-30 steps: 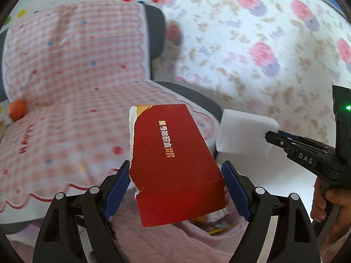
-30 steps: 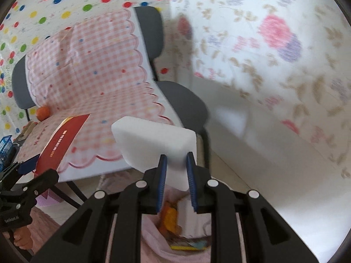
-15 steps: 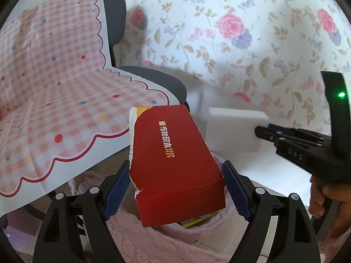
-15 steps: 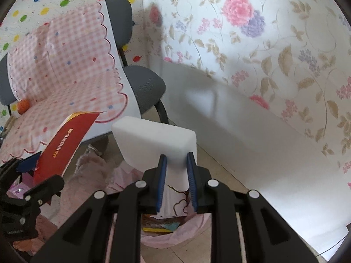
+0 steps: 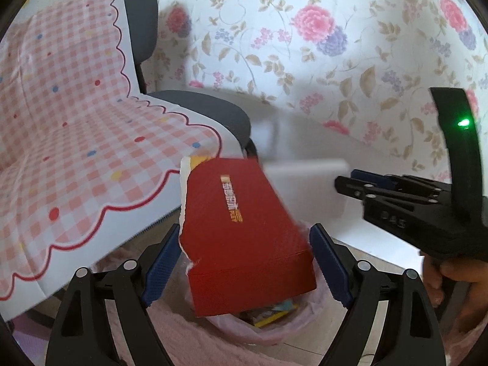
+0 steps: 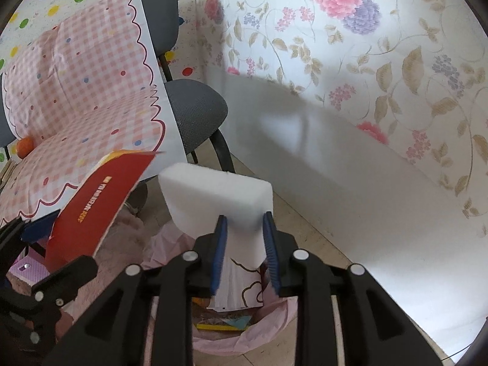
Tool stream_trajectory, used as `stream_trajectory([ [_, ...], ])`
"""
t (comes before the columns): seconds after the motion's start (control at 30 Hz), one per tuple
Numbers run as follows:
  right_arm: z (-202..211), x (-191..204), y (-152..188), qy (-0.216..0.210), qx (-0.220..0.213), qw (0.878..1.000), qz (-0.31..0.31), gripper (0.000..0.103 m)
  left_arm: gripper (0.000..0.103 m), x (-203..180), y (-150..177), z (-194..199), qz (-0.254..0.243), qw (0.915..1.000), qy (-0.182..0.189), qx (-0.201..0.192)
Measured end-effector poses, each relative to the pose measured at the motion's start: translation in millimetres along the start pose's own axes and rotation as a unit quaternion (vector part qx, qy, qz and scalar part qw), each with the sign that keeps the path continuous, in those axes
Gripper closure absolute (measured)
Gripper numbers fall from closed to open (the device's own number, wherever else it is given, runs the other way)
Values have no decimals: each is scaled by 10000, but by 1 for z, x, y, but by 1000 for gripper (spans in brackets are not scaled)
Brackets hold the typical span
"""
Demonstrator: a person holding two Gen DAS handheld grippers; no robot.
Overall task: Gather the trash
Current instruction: 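Open both grippers over the wastebasket to drop the box and foam block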
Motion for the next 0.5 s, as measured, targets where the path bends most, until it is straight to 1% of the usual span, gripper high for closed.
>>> stream_trajectory([
  [0.03, -1, -1, -1, -14, -8, 10000, -11, 71, 19, 1, -2, -3, -12, 10000, -24, 5],
  [0.07, -1, -2, -2, -32, -17, 10000, -35, 69, 19, 2, -3, -5, -12, 10000, -48, 11],
  [0.23, 2, -5, -8, -90, -57, 9999, -130, 69, 18, 9, -8, -11, -6, 9999, -148, 8],
  [0.37, 12, -7, -9, -109, -112, 9998, -112, 69, 18, 16, -11, 9, 83, 9996, -198, -156],
  [0.43, 19, -8, -11, -121, -137, 9998, -108, 69, 17, 21, -11, 19, 114, 9992, -338, -192],
  [0.5, 26, -7, -11, -172, -129, 9997, -108, 69, 17, 29, -10, 29, 247, 9984, -492, -138],
])
Point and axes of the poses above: each gripper's, at about its wrist camera, not at the fingertips, and z roughly against the way its jaws point, x to its left, y to its underside, the point moved 7 cm from there along -z, roughly the way its jaws point, and after that the axes turned 10 degrees about y, right-handed, at the moved point
